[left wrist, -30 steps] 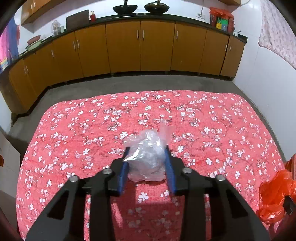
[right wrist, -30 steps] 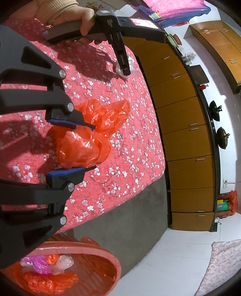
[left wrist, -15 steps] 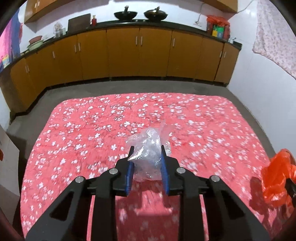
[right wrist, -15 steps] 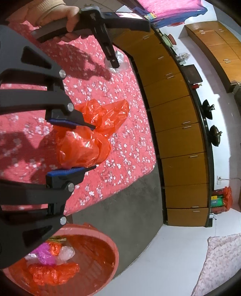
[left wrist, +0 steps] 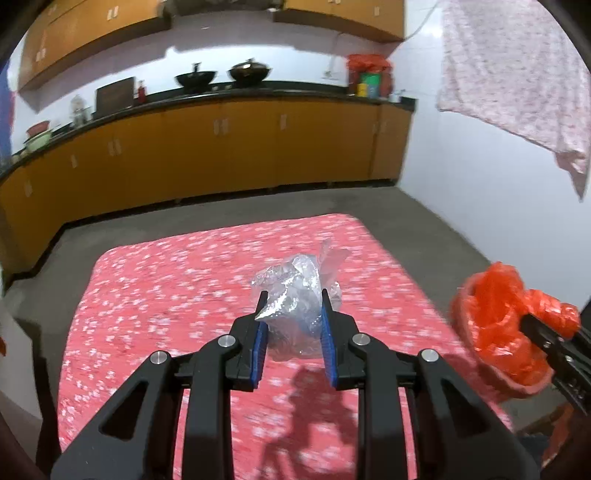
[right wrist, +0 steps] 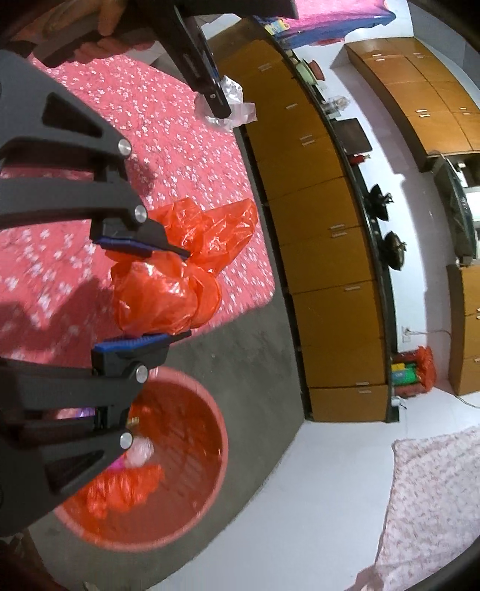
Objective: Collect trash
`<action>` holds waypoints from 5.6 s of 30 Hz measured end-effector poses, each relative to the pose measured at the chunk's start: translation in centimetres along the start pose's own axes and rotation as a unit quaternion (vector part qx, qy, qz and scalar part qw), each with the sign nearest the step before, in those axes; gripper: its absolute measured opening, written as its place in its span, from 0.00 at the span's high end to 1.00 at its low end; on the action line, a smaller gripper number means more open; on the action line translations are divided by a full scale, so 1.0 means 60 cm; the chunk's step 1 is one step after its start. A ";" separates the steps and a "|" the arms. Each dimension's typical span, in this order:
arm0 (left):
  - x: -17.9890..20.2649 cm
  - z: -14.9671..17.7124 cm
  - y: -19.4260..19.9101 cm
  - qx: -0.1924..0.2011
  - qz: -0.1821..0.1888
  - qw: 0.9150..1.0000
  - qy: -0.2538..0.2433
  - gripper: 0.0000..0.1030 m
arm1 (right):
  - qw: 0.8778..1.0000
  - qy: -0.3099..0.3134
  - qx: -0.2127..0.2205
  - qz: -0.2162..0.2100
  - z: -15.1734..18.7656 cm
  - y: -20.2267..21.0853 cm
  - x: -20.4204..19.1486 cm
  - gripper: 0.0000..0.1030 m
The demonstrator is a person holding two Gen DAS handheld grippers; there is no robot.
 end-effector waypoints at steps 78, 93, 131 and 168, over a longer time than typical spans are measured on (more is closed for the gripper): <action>0.483 0.095 -0.110 -0.072 0.205 0.970 -0.106 0.52 | 0.975 -0.173 0.030 0.134 0.022 0.059 0.401 0.56; 0.396 0.065 -0.027 -0.006 0.168 0.981 -0.092 0.19 | 0.968 -0.079 0.101 0.217 0.021 0.161 0.363 0.04; 0.141 0.155 0.267 0.145 -0.013 0.989 -0.035 0.02 | 0.981 0.042 0.121 0.149 0.125 0.338 0.054 0.04; 0.126 0.168 0.278 0.136 -0.014 0.990 -0.022 0.02 | 0.985 0.024 0.107 0.136 0.138 0.335 0.051 0.04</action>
Point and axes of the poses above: each gripper's, at about its wrist camera, not at the fingertips, and y roughly against the way its jaws point, x to its right, z to its underside, the point moved 9 cm from there along -y, roughly the way its jaws point, and after that the axes turned 2 degrees about y, right-handed, at the moved point
